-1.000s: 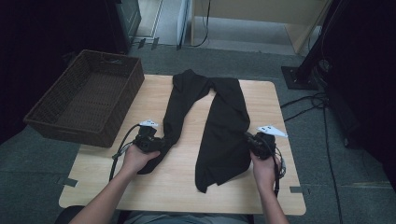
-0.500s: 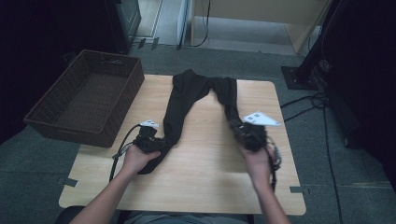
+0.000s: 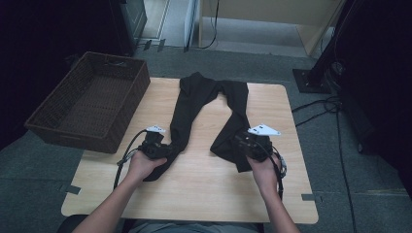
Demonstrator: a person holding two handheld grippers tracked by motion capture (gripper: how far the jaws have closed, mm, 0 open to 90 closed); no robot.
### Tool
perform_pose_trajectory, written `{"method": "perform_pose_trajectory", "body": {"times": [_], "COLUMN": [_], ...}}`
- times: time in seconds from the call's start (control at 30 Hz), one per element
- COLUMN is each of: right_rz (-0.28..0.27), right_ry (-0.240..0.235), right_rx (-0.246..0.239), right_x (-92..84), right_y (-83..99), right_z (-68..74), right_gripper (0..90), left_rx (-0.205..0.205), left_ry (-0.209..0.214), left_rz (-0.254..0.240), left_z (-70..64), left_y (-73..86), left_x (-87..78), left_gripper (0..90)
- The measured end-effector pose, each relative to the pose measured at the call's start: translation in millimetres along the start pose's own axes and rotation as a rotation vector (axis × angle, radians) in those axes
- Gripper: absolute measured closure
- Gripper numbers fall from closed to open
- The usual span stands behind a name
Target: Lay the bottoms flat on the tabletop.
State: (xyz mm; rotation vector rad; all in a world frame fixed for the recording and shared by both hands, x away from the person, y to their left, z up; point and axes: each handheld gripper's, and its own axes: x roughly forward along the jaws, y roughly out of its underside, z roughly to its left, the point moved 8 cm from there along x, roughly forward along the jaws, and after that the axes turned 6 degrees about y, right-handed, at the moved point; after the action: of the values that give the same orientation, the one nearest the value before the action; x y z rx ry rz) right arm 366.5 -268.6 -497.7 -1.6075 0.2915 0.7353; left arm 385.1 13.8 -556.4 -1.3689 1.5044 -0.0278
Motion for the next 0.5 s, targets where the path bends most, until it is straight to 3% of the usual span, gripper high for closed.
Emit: {"method": "perform_pose_trajectory", "body": {"times": [0.03, 0.07, 0.1, 0.2, 0.3, 0.4, 0.5], "right_rz": [0.028, 0.028, 0.057, 0.08, 0.097, 0.126, 0.119], "right_ry": [0.004, 0.004, -0.004, -0.01, 0.0, 0.019, 0.045], "right_rx": [0.048, 0.048, 0.084, 0.109, 0.104, 0.068, 0.026], "right_x": [10.3, 10.3, 20.8, 29.5, 41.4, 50.9, 53.0], "right_y": [14.0, 14.0, 27.9, 38.3, 45.1, 49.5, 51.4], "right_z": [-11.1, -11.1, -16.3, -15.9, -11.2, -4.8, 0.2], "right_gripper": [57.7, 57.7, 49.2, 45.5, 43.7, 46.0, 50.0], "left_rx": [0.001, 0.001, 0.002, 0.001, 0.001, 0.004, 0.004], "left_ry": [-0.001, -0.001, -0.001, 0.0, -0.001, -0.003, -0.003], "left_rz": [0.002, 0.002, 0.003, 0.003, 0.003, 0.003, 0.004], "left_z": [0.4, 0.4, 0.6, 0.7, 0.6, 0.9, 1.4], "left_y": [0.2, 0.2, 0.3, 0.4, 0.4, 0.4, 0.8], "left_x": [0.5, 0.5, 0.7, 1.1, 1.2, 0.6, 0.9], "left_gripper": [82.6, 82.6, 82.5, 82.5, 82.5, 82.5, 82.5]}}
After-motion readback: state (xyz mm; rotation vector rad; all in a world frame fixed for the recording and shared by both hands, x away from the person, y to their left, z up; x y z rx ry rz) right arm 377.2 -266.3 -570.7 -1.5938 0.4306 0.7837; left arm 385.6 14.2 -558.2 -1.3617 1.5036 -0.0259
